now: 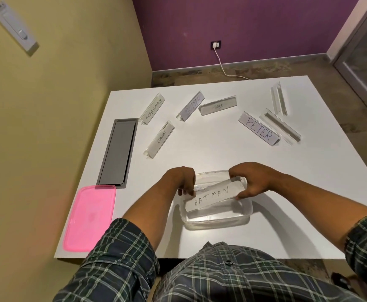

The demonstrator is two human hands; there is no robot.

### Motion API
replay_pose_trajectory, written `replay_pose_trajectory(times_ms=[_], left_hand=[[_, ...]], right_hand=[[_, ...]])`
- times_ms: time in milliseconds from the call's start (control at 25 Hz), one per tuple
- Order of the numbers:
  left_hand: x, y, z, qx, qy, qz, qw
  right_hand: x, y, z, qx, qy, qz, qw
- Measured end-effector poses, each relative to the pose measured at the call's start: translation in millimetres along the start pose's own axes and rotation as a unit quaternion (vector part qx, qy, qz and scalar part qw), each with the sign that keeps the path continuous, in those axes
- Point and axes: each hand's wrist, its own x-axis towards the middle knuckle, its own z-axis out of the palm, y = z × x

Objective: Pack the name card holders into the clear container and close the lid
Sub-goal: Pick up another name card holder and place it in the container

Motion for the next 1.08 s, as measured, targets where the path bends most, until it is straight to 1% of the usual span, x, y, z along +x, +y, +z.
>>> replay_pose_trajectory(times_ms=[120,240,320,400,520,680,760,960,1080], left_hand=[[1,15,17,0.089,0.023,0.006,0.996],[2,20,36,0.173,0.071,0.022,0.982],[5,18,46,0.208,0.097,0.028,0.973],[7,13,55,0.232,0.114,0.033,0.966],[12,3,62,0.249,0.123,0.026,0.96],[18,0,67,0.24,0.129,0.027,0.962],[18,1,71,0.231,0.131,0.03,0.964],[20,5,75,0.233,0.126,0.04,0.964],[21,7,77,0.242,0.115,0.048,0.962]], right_hand=[[3,-7,15,-0.028,-0.014,0.006,1.0],[4,-10,31,-0.054,-0.033,0.013,0.998],[4,-10,40,-0.073,-0.052,0.017,0.996],[4,-9,47,-0.093,-0.07,0.04,0.992],[10,-9,58,-0.149,-0.091,0.063,0.983],[18,-11,78,-0.193,-0.136,0.057,0.97],[19,-12,87,-0.223,-0.146,0.051,0.962],[22,-18,93,-0.228,-0.175,0.069,0.955],[24,-22,92,-0.238,-0.202,0.064,0.948]])
